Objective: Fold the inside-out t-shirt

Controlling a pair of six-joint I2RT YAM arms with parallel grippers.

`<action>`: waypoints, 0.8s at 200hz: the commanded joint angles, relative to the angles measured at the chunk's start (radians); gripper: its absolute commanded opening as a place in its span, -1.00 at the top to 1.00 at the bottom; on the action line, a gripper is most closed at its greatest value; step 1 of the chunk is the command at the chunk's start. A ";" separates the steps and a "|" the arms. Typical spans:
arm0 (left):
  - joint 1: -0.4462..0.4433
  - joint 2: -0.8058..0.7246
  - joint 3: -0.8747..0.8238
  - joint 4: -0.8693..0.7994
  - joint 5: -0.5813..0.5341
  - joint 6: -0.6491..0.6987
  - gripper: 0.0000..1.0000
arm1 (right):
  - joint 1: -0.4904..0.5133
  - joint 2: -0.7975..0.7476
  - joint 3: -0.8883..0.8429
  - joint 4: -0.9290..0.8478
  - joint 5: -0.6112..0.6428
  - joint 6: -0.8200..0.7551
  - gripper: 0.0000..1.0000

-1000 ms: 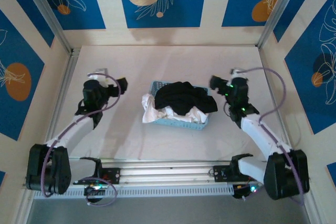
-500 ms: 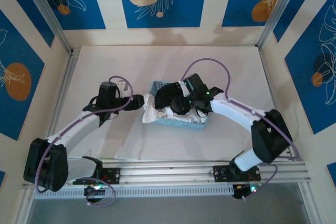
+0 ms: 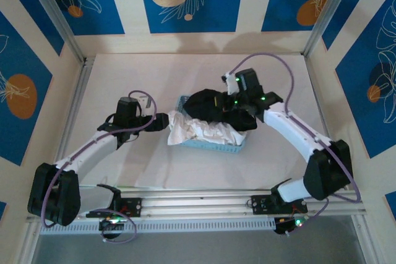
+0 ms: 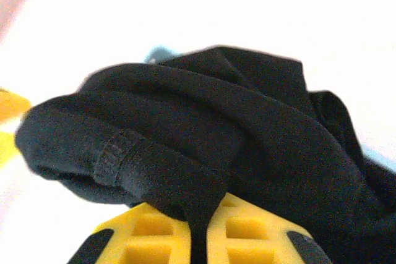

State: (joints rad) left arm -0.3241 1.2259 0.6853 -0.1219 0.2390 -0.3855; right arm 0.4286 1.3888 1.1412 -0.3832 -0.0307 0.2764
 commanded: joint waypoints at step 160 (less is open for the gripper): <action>-0.461 -0.004 0.142 0.018 -0.014 0.587 -0.44 | -0.493 -0.059 0.399 -0.355 0.187 -0.136 0.97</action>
State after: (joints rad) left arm -0.6720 1.1999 0.8497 -0.1520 0.1936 -0.0734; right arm -0.0364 1.2926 1.6054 -0.7155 0.1154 0.1616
